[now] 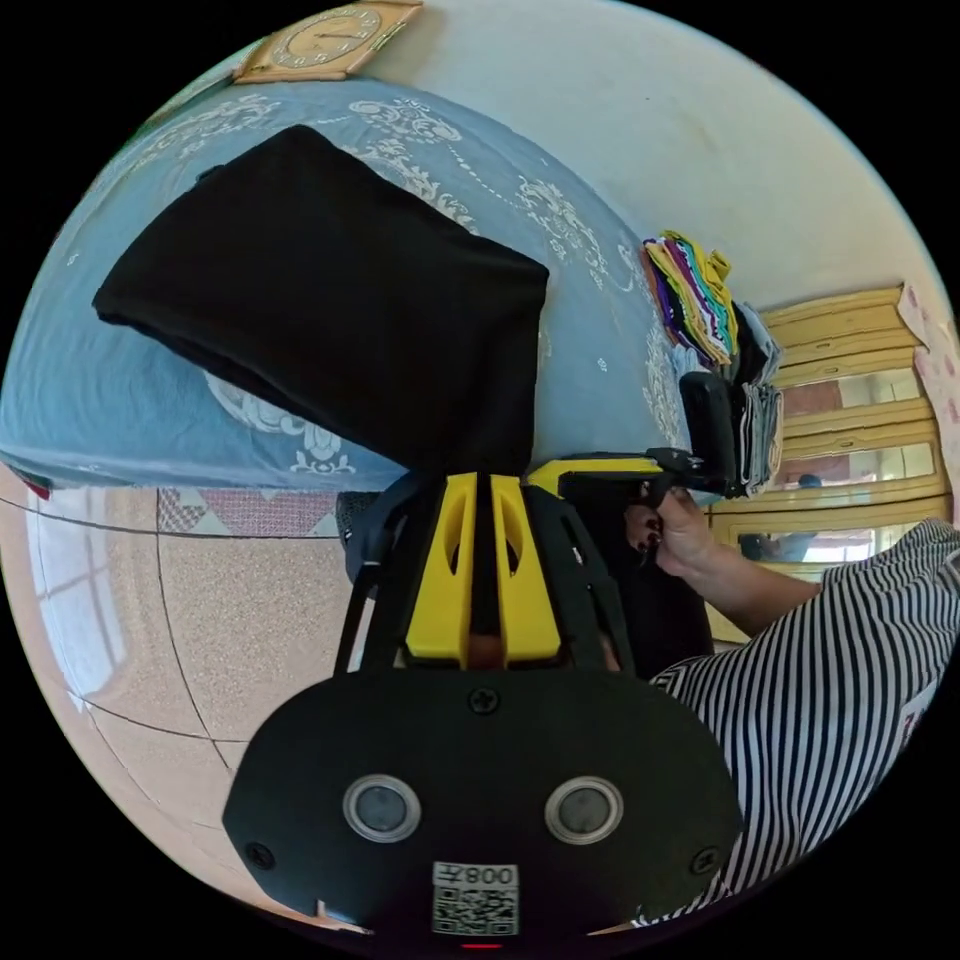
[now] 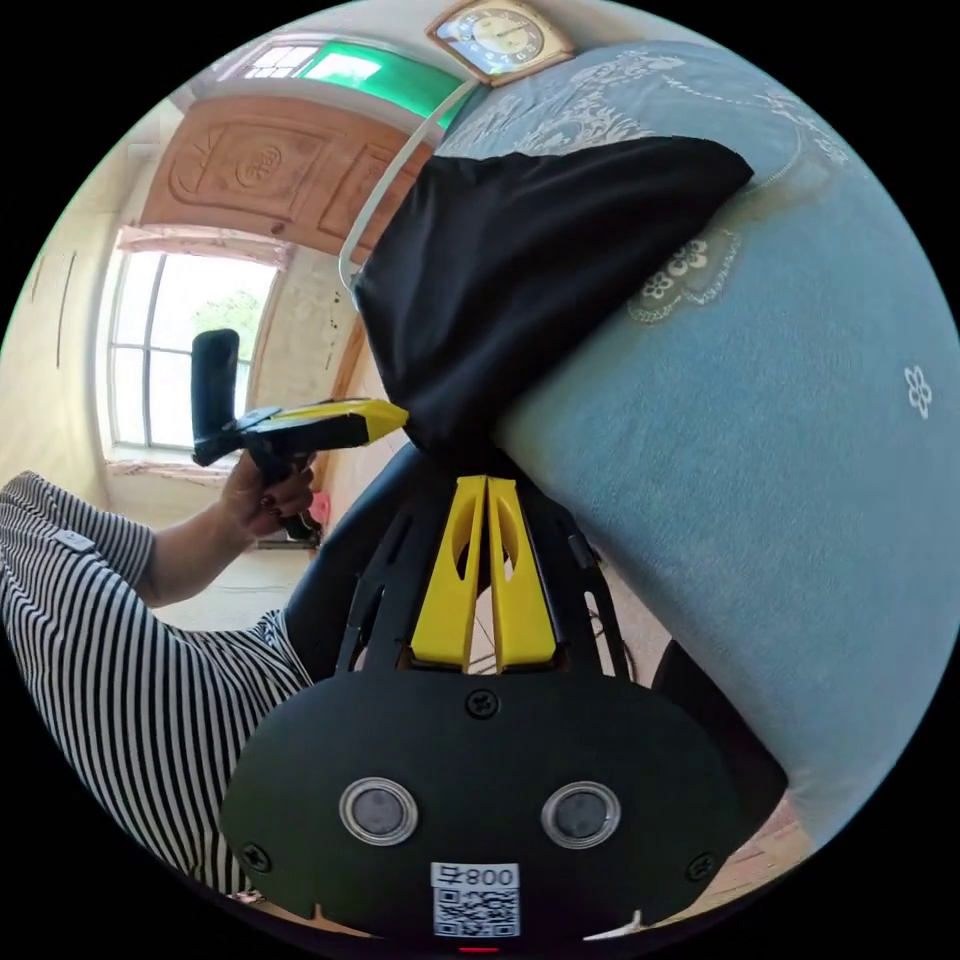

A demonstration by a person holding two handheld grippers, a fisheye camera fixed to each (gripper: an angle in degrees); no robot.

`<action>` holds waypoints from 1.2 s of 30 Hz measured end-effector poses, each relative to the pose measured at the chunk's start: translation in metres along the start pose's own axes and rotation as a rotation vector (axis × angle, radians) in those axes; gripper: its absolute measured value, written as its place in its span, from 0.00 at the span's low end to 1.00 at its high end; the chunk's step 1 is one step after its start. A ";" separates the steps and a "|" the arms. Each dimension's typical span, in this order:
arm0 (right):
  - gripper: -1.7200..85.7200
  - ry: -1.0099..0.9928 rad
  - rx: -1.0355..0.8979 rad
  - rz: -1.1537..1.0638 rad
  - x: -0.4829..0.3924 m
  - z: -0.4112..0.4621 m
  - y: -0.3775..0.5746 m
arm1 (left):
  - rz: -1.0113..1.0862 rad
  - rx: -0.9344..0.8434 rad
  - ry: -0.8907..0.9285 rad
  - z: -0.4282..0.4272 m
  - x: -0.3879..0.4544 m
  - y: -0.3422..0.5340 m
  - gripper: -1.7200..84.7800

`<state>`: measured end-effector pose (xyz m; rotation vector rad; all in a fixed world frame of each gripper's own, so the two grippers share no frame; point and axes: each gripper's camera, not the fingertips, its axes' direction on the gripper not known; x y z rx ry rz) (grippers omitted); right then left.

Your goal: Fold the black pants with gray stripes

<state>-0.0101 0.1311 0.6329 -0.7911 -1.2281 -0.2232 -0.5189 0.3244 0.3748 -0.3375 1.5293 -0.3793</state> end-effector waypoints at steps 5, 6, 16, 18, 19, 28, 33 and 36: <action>0.06 -0.182 0.079 0.078 0.020 -0.019 -0.012 | -0.173 0.049 0.163 -0.017 -0.027 0.006 0.10; 0.07 -0.209 0.081 0.090 0.023 -0.018 -0.014 | -0.185 0.048 0.177 -0.018 -0.030 0.006 0.10; 0.05 -0.359 0.061 0.152 0.029 -0.020 -0.024 | -0.313 0.081 0.319 -0.039 -0.058 0.010 0.11; 0.05 -0.369 0.056 0.154 0.028 -0.024 -0.025 | -0.314 0.082 0.322 -0.043 -0.059 0.010 0.11; 0.04 -0.367 0.047 0.154 0.028 -0.025 -0.025 | -0.319 0.086 0.330 -0.047 -0.061 0.011 0.11; 0.02 -0.332 0.066 0.130 0.019 -0.063 -0.028 | -0.310 0.094 0.301 -0.082 -0.062 0.026 0.12; 0.02 -0.201 0.229 0.097 0.029 -0.126 -0.083 | -0.315 0.088 0.358 -0.089 -0.069 0.026 0.12; 0.02 -0.134 0.255 0.093 0.038 -0.145 -0.126 | -0.289 0.065 0.374 -0.093 -0.069 0.020 0.12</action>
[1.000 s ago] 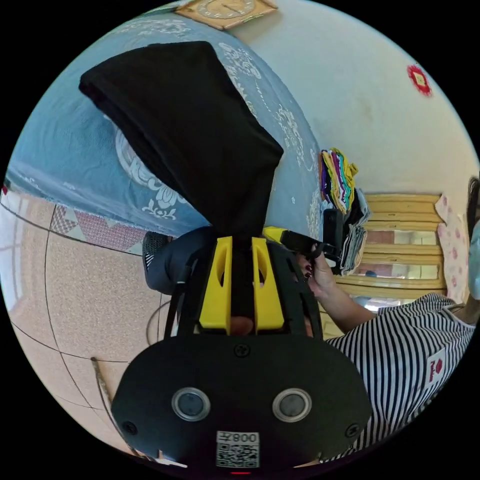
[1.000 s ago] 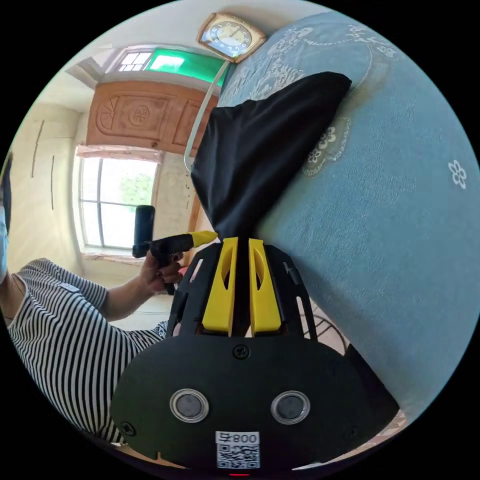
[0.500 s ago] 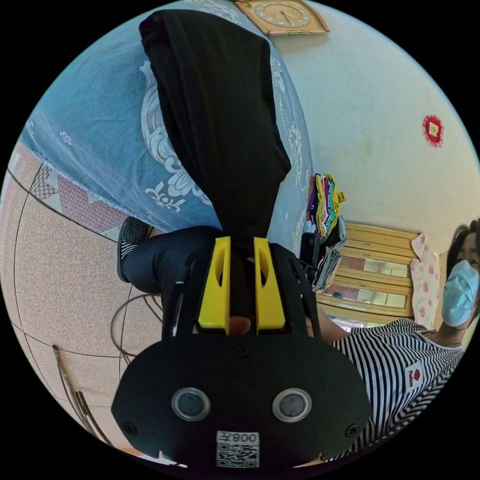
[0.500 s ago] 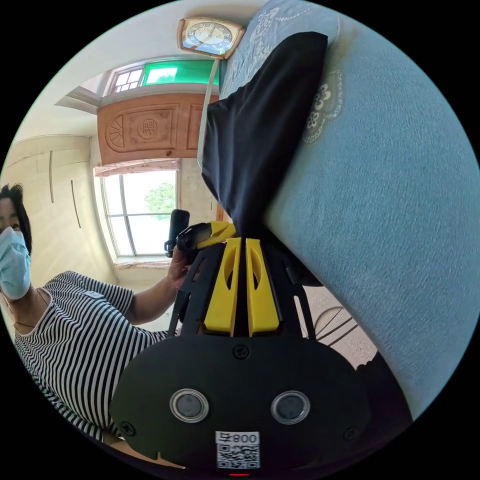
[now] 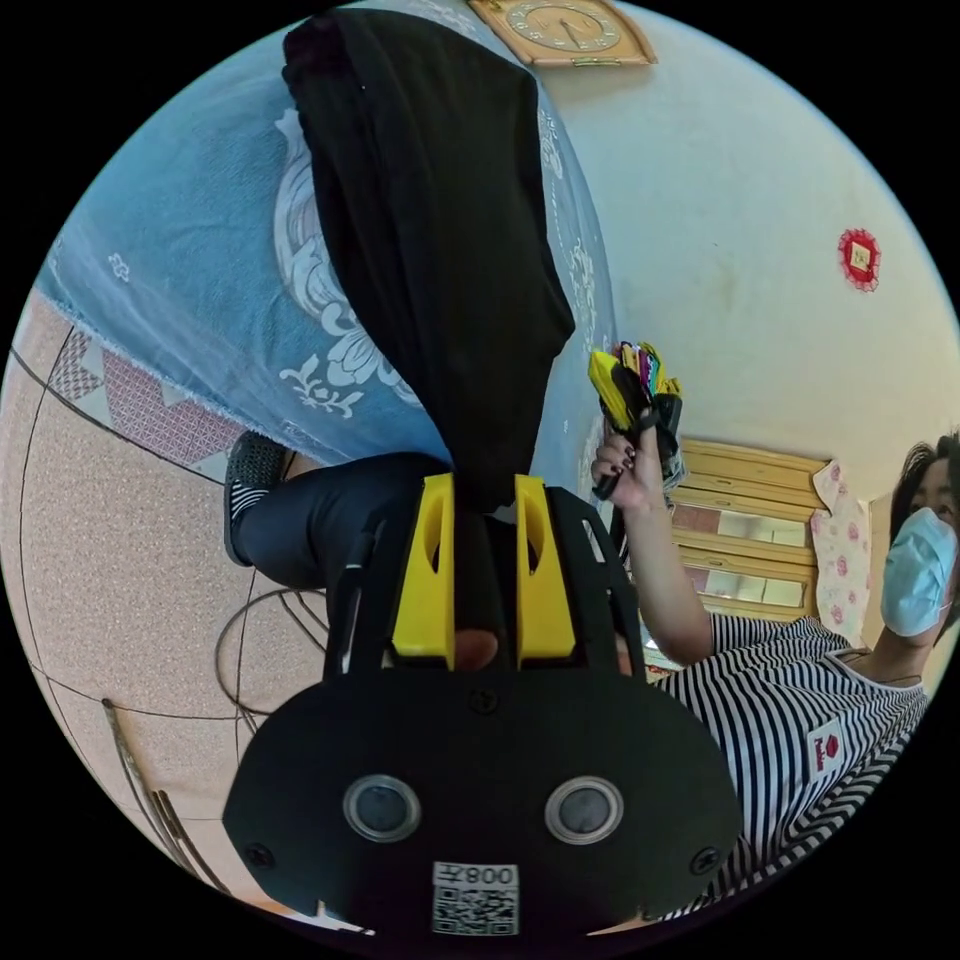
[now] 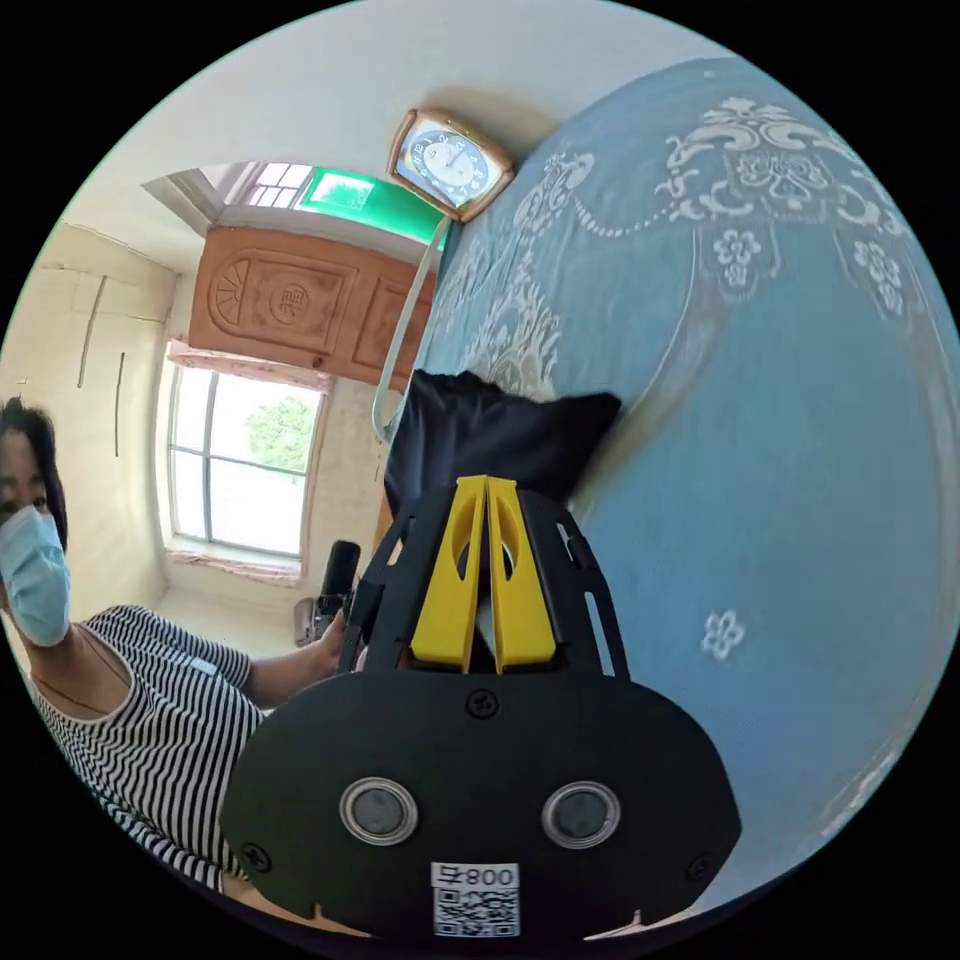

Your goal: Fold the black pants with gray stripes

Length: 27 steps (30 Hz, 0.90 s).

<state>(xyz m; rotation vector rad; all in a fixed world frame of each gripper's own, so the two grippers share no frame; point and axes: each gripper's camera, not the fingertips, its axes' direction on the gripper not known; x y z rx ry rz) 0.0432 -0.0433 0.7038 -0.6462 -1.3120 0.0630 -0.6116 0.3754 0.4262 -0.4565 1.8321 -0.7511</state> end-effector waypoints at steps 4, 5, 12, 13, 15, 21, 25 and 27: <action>0.02 0.157 -0.122 0.055 0.015 0.018 -0.042 | -0.008 -0.027 0.024 -0.006 0.000 -0.006 0.10; 0.02 0.118 -0.108 0.075 0.018 0.016 -0.047 | -0.004 -0.031 0.047 -0.008 0.000 -0.006 0.09; 0.03 0.087 -0.044 0.079 0.006 -0.004 -0.039 | 0.003 -0.019 0.195 -0.036 0.000 0.002 0.07; 0.04 0.056 -0.054 0.069 0.002 -0.007 -0.030 | 0.003 -0.010 0.222 -0.042 0.002 0.003 0.06; 0.05 0.012 -0.081 0.061 -0.005 -0.009 -0.012 | 0.012 0.007 0.262 -0.050 0.006 0.005 0.06; 0.10 -0.287 -0.124 0.238 -0.005 0.004 0.051 | 0.027 0.051 0.356 -0.074 0.016 0.006 0.06; 0.12 -0.438 -0.084 0.338 0.002 0.011 0.060 | 0.020 0.059 0.372 -0.086 0.020 0.008 0.06; 0.13 -0.460 -0.088 0.342 0.000 0.013 0.058 | 0.018 0.061 0.374 -0.090 0.021 0.010 0.06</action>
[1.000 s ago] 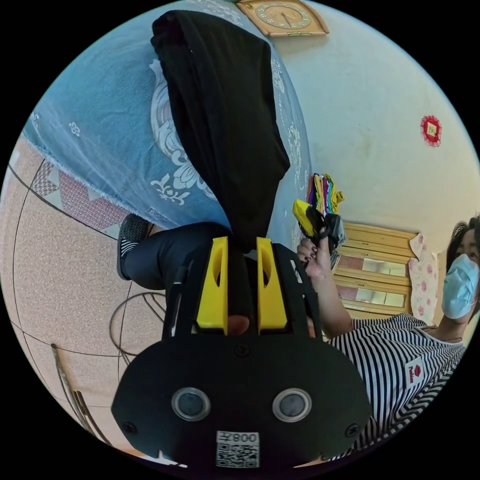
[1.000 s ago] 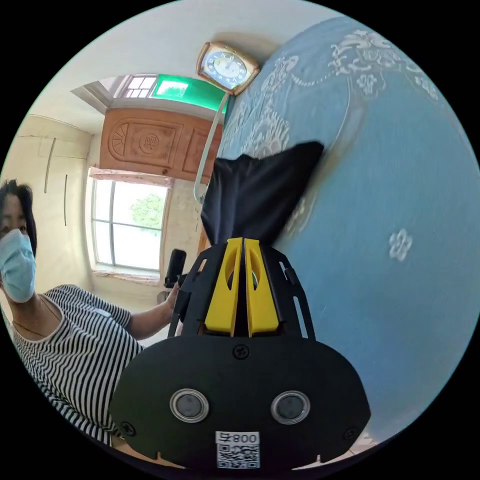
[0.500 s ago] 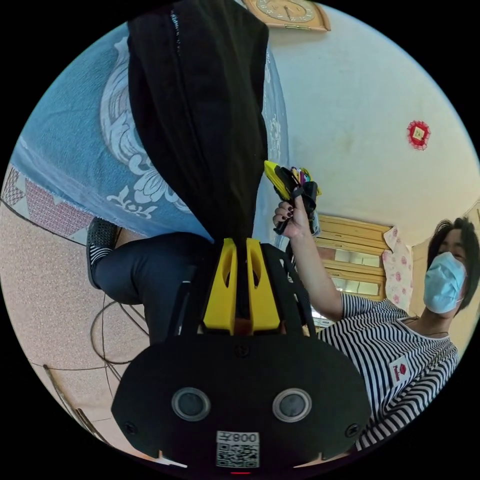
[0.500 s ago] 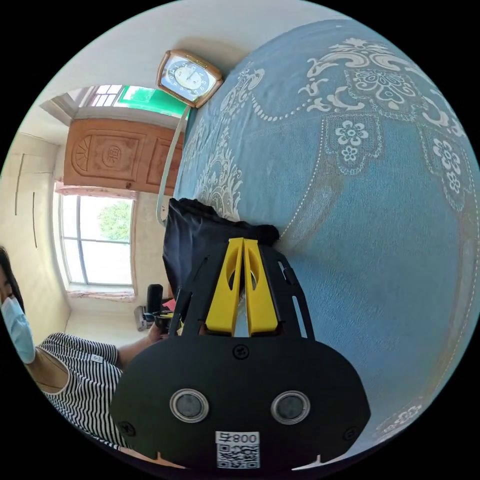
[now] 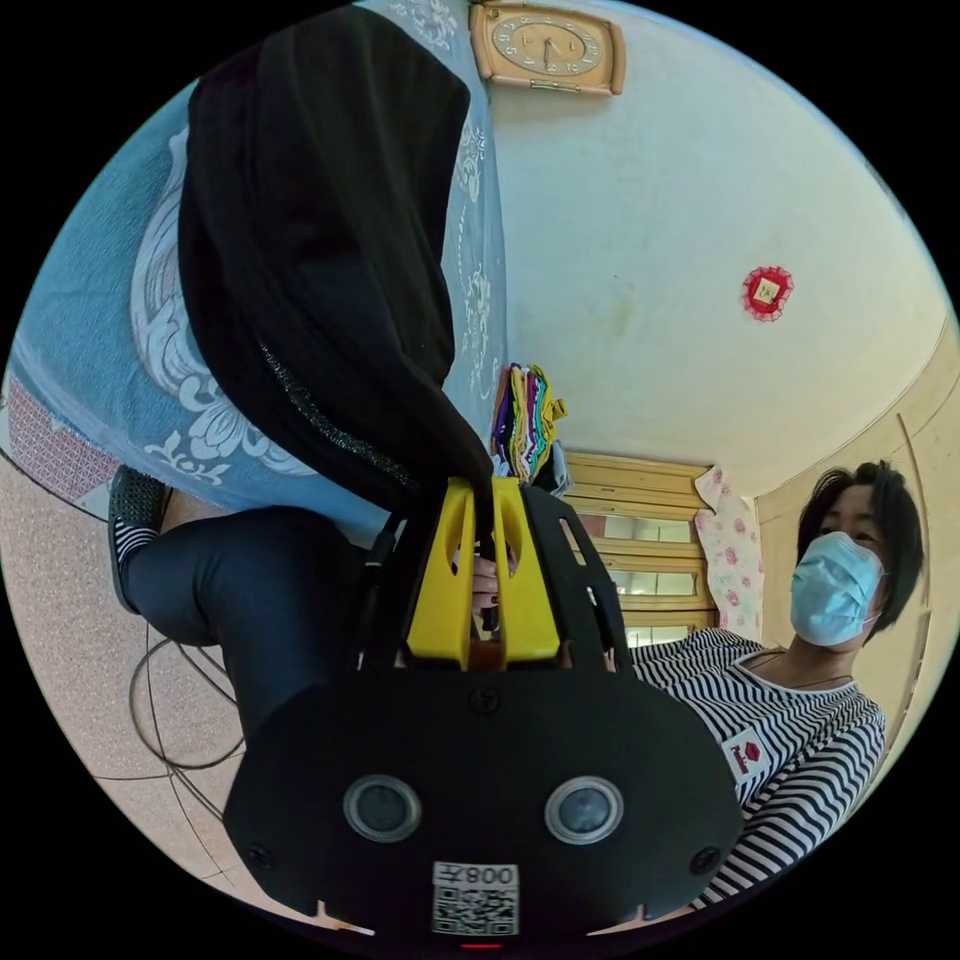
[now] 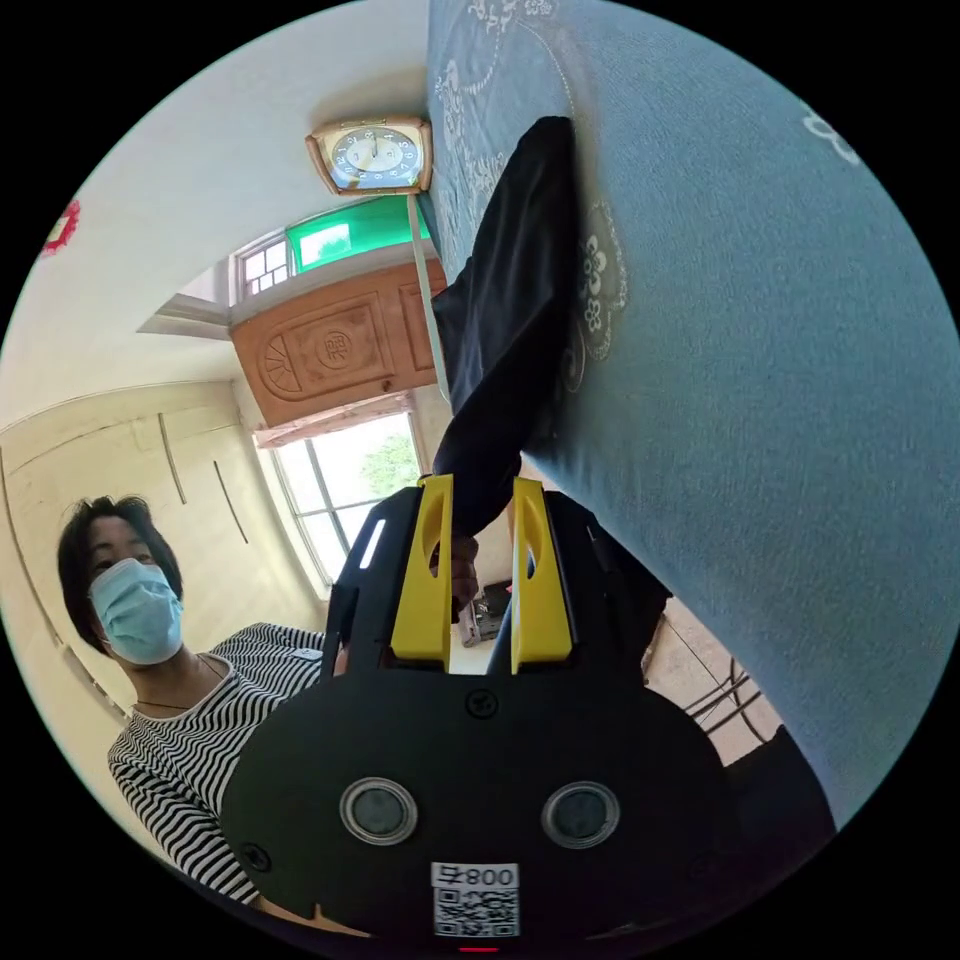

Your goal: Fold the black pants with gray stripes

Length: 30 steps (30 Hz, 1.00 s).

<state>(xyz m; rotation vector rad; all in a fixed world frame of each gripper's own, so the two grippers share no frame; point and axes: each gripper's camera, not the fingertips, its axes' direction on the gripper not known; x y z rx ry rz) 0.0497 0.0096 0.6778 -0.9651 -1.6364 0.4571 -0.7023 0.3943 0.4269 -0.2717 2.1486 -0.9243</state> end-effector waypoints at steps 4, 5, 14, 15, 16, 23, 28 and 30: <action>0.13 -0.038 -0.007 -0.001 -0.006 0.006 -0.003 | -0.002 0.004 0.000 -0.007 0.005 0.003 0.06; 0.13 -0.058 0.003 0.006 -0.006 0.007 -0.003 | -0.002 0.004 -0.012 -0.009 0.007 0.003 0.06; 0.14 -0.085 0.032 0.040 -0.004 0.006 0.010 | -0.009 -0.009 -0.020 -0.019 0.016 0.005 0.06; 0.14 -0.089 0.036 0.042 -0.004 0.006 0.010 | -0.010 -0.010 -0.023 -0.019 0.017 0.005 0.06; 0.15 -0.096 0.040 0.042 -0.004 0.008 0.011 | -0.010 -0.013 -0.027 -0.019 0.018 0.005 0.06; 0.13 -0.074 0.005 0.047 -0.005 0.030 0.010 | -0.015 -0.002 -0.015 -0.026 0.023 0.004 0.07; 0.07 -0.031 -0.006 0.035 -0.010 0.035 0.018 | -0.009 0.034 -0.057 -0.044 0.026 0.010 0.07; 0.06 -0.018 -0.006 0.028 -0.013 0.036 0.022 | -0.029 0.089 -0.066 -0.058 0.022 0.014 0.08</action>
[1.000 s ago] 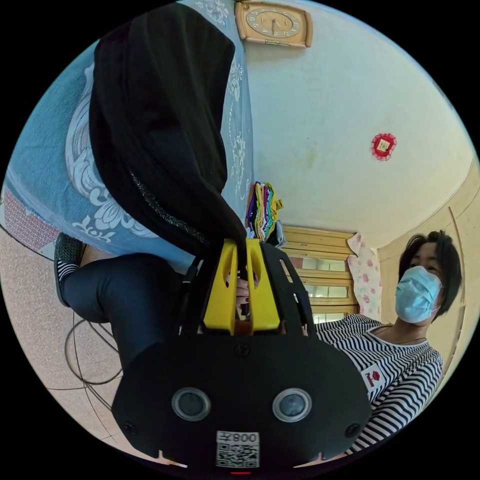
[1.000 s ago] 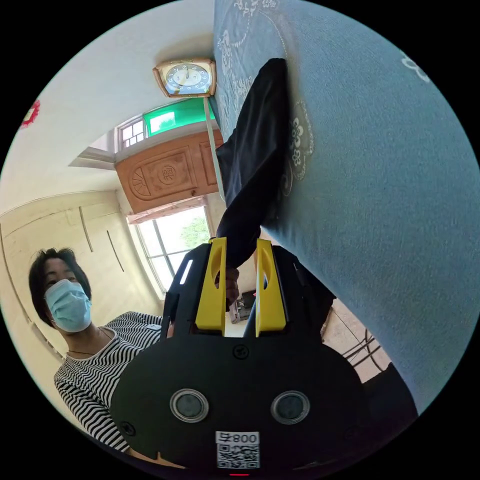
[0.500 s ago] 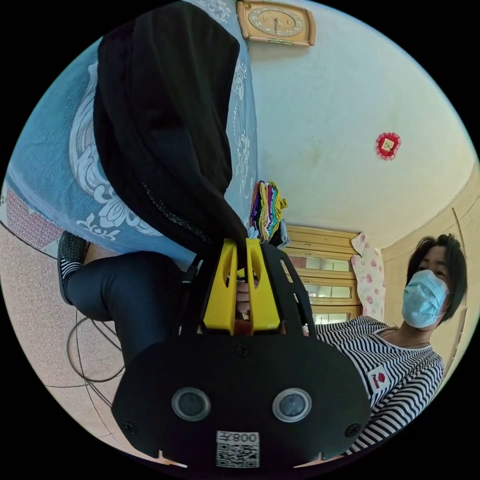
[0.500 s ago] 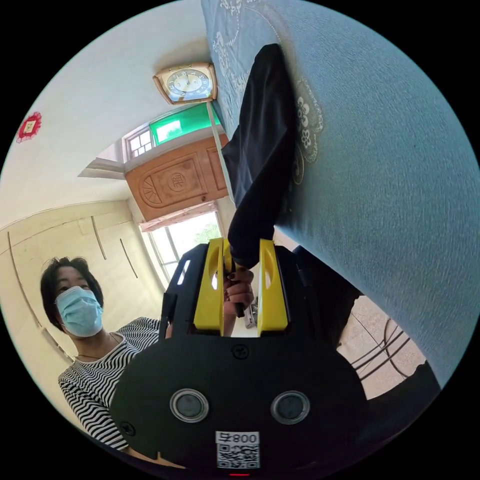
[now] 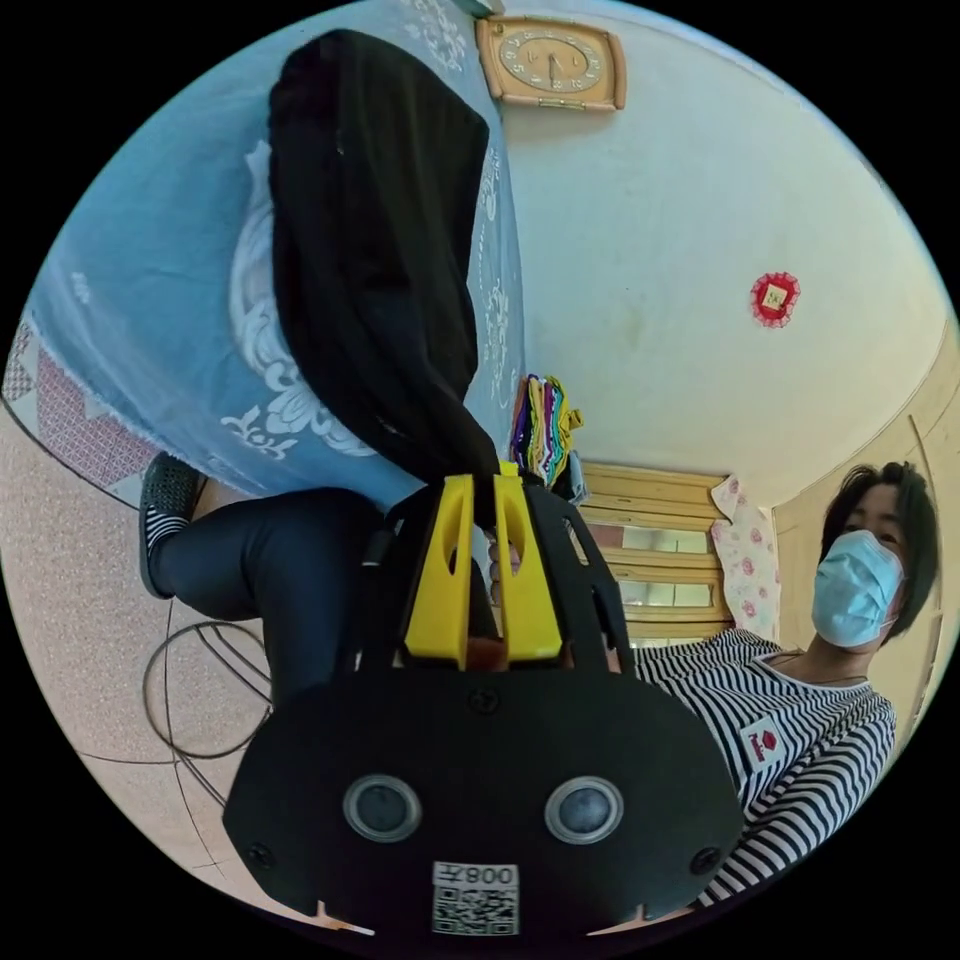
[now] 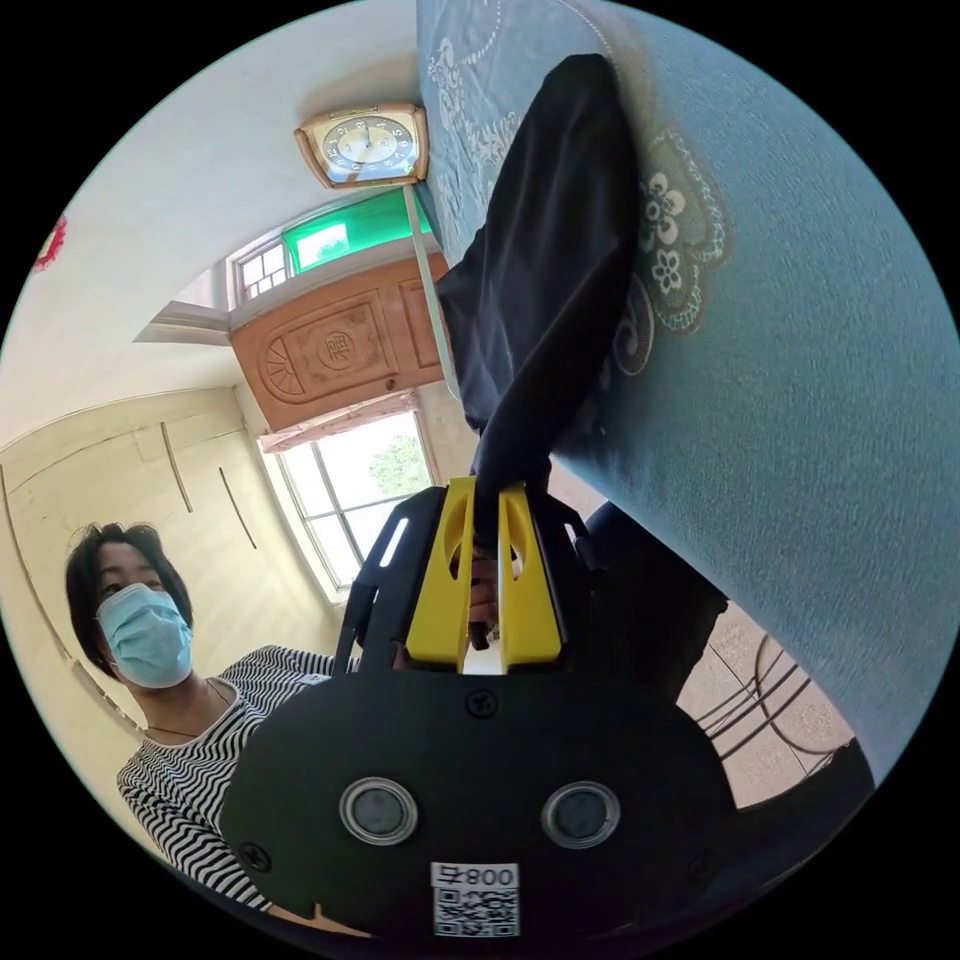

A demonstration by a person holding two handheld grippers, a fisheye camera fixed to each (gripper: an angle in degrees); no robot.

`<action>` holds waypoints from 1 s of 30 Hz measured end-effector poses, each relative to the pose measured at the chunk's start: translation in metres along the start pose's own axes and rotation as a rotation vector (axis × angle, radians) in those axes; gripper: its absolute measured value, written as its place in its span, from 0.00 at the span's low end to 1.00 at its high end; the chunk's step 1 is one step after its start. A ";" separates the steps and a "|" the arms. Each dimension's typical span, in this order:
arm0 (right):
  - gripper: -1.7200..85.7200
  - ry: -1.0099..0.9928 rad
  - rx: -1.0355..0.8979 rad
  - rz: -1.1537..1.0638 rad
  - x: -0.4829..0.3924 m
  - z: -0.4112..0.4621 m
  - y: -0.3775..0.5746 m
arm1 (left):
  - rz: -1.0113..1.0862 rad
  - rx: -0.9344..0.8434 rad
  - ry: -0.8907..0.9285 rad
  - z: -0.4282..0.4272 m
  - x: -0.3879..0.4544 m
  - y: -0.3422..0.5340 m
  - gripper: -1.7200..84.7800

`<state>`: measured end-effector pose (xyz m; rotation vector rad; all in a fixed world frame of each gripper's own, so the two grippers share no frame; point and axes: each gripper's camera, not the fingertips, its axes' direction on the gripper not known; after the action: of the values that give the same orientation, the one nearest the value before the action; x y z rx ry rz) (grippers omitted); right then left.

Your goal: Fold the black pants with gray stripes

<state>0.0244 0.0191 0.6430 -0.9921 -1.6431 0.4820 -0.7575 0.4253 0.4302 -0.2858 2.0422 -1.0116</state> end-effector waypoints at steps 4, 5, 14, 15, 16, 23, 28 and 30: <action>0.04 -0.028 0.013 -0.025 -0.010 0.003 0.009 | -0.064 0.162 0.001 -0.028 -0.017 0.000 0.12; 0.04 -0.035 0.016 -0.034 -0.013 0.004 0.011 | -0.075 0.211 0.021 -0.033 -0.022 -0.004 0.13; 0.03 -0.074 0.040 -0.076 -0.033 0.013 0.032 | -0.154 0.430 0.146 -0.036 -0.049 -0.047 0.17; 0.03 -0.078 0.044 -0.076 -0.034 0.013 0.034 | -0.160 0.432 0.154 -0.035 -0.051 -0.049 0.17; 0.03 -0.081 0.048 -0.083 -0.036 0.015 0.036 | -0.170 0.438 0.160 -0.032 -0.055 -0.054 0.17; 0.03 -0.028 0.042 -0.118 -0.046 0.026 0.057 | -0.148 0.475 0.210 -0.016 -0.062 -0.088 0.18; 0.03 -0.018 0.055 -0.099 -0.035 0.026 0.083 | -0.152 0.459 0.212 0.002 -0.072 -0.102 0.18; 0.03 -0.020 0.060 -0.089 -0.029 0.026 0.094 | -0.188 0.453 0.205 0.012 -0.082 -0.108 0.16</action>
<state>0.0347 0.0534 0.5478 -0.8684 -1.6737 0.4799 -0.7115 0.3901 0.5533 -0.1386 1.9192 -1.6408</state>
